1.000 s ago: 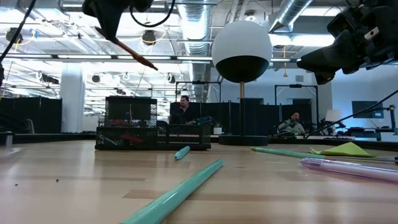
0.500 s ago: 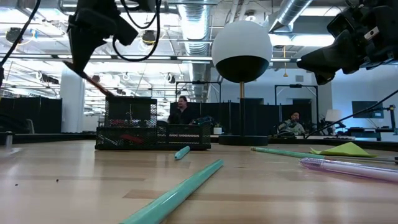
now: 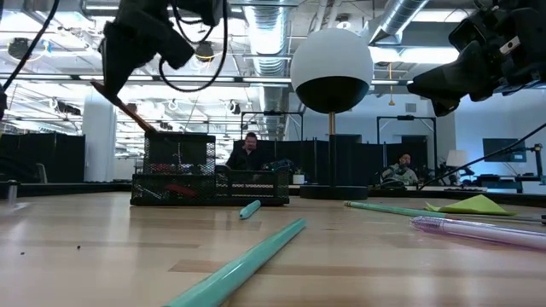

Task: Pick and place office supplies into organizer
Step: Put the brown pen into the black desk organizer

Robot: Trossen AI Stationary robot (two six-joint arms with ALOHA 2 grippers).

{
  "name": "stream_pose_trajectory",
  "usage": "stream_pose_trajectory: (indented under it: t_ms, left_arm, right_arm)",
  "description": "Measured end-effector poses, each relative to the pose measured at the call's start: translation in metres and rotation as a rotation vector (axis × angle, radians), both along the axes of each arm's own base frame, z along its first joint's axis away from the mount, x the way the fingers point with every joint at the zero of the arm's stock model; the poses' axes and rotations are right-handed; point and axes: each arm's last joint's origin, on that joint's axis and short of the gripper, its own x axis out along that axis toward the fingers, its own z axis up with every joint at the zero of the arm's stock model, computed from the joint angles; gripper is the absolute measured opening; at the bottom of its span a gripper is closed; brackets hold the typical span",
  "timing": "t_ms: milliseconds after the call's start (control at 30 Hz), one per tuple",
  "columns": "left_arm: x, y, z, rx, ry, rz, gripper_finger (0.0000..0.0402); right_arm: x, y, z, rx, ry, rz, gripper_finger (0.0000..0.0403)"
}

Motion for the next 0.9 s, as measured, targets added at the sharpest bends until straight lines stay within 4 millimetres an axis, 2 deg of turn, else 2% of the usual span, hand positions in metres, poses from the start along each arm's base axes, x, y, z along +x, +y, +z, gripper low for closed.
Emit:
stream_pose_trajectory:
  t_ms: [267,533,733,900]
  left_arm:
    - [0.004,0.020,-0.007,-0.137,0.003,0.009,0.0015]
    - [0.009,0.036,0.014,-0.099,-0.089,0.016,0.0016]
    - [0.009,0.038,0.018,-0.139,-0.109,0.029,0.0016]
    - [0.017,0.039,0.010,-0.181,-0.084,0.013,0.0016]
  right_arm:
    - [0.000,0.000,0.000,-0.001,0.000,0.000,0.0077]
    - [0.000,0.000,0.000,-0.001,0.000,0.000,0.0077]
    - [0.000,0.000,0.000,-0.008,0.000,0.001,0.0077]
    - [0.000,0.000,0.000,-0.008,0.000,0.001,0.0077]
